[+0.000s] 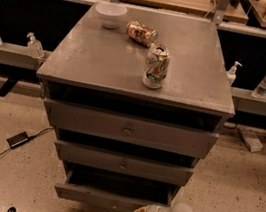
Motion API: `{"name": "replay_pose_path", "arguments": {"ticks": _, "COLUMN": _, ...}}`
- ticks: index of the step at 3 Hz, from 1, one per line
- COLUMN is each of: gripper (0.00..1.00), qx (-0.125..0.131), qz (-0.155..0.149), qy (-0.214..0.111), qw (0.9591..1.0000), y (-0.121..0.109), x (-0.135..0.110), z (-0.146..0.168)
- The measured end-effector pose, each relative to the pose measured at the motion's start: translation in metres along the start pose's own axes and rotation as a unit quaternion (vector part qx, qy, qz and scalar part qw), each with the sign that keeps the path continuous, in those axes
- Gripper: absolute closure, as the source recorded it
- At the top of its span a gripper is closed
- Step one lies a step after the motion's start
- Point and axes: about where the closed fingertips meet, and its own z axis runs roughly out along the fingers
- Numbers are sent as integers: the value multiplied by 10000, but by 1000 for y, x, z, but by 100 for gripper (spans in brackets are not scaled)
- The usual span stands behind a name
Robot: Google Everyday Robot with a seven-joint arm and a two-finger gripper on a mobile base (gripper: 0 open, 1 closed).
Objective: Close bottom drawer
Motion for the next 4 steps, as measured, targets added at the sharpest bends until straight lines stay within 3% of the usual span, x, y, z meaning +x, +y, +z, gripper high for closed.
{"name": "replay_pose_path", "arguments": {"ticks": 1, "gripper": 100, "qx": 154, "qz": -178, "qy": 7, "qw": 9997, "y": -27, "x": -4, "z": 7}}
{"name": "replay_pose_path", "arguments": {"ticks": 4, "gripper": 100, "qx": 203, "qz": -198, "qy": -218, "qw": 9994, "y": -50, "x": -1, "z": 26}}
